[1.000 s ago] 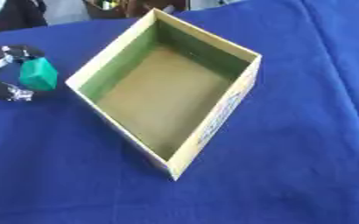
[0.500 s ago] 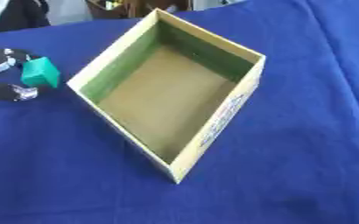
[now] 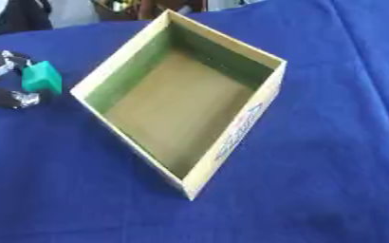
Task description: Pick up objects on the table and place them in the box.
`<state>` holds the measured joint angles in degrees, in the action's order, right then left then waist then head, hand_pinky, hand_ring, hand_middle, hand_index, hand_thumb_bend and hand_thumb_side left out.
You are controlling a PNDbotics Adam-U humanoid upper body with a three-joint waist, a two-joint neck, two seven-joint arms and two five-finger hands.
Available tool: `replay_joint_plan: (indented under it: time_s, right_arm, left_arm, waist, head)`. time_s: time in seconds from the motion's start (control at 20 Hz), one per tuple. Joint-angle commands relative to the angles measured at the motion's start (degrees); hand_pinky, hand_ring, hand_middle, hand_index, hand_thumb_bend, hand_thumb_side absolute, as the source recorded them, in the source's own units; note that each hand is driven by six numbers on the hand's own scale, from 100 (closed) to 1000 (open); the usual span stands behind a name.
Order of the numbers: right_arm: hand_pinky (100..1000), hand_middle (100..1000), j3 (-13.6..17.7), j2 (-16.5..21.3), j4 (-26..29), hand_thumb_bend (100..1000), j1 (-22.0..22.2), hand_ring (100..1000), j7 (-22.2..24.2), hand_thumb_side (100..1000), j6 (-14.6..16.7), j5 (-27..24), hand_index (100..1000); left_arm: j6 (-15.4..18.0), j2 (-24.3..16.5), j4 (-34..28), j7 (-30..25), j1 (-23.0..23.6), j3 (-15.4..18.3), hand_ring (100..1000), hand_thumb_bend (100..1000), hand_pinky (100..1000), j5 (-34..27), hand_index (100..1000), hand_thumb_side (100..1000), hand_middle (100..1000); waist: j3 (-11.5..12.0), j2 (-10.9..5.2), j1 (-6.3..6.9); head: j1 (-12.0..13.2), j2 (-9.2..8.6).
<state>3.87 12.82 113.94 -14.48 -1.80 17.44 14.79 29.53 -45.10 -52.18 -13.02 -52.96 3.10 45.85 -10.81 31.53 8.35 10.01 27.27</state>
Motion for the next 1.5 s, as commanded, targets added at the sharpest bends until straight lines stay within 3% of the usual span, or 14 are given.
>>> replay_joint_plan:
  time_s: [0.05,0.3,0.35,0.45,0.55,1.0,1.5]
  right_arm:
    - [913,731,0.13,-0.08,0.65,100,0.05,921,-0.25,790,-0.27,0.53,838]
    - [914,732,0.22,0.0,0.65,100,0.31,922,-0.57,789,-0.72,0.39,838]
    - [914,731,0.25,0.02,0.65,100,0.37,921,-0.61,790,-0.74,0.36,838]
    - [915,731,0.31,0.11,0.65,100,0.55,921,-0.75,790,-0.72,0.26,838]
    - [915,731,0.32,0.19,0.65,100,0.69,921,-0.8,790,-0.84,0.1,838]
    - [916,732,0.47,0.45,0.65,100,1.27,921,-0.82,792,-1.16,-0.64,839]
    - [913,733,0.63,1.66,0.65,100,1.66,916,-1.47,794,-0.78,-2.48,838]
  left_arm:
    - [-0.01,-1.94,-0.24,0.56,-0.3,0.36,634,326,591,-1.04,689,759,530]
    - [-0.21,-2.36,-1.37,2.59,-0.13,0.09,599,207,559,-2.67,656,780,504]
    - [-0.33,-2.42,-1.51,2.9,-0.13,0.11,571,121,533,-2.89,632,798,482]
    - [-0.74,-2.56,-1.74,3.82,-0.11,0.16,562,100,516,-3.32,639,813,493]
    - [-1.56,-2.77,-2.46,5.24,-0.11,0.52,559,100,507,-3.4,657,840,514]
    - [-3.74,-3.07,-4.51,13.02,0.46,0.08,523,100,490,-3.68,644,796,513]
    - [-4.68,-1.89,-11.21,13.86,-1.14,-1.9,494,100,449,-7.56,596,719,474]
  waist:
    - [0.38,-1.11,-0.16]
    - [0.74,-1.76,-0.29]
    - [0.78,-1.93,-0.34]
    - [0.85,-2.25,-0.44]
    - [0.99,-2.71,-0.5]
    - [1.59,-4.18,-0.83]
    - [1.89,-6.68,-1.34]
  head:
    - [-0.13,-0.2]
    - [-0.23,0.46]
    - [-0.25,0.57]
    - [-0.28,0.73]
    - [-0.38,0.85]
    - [-0.86,1.59]
    - [-2.62,3.16]
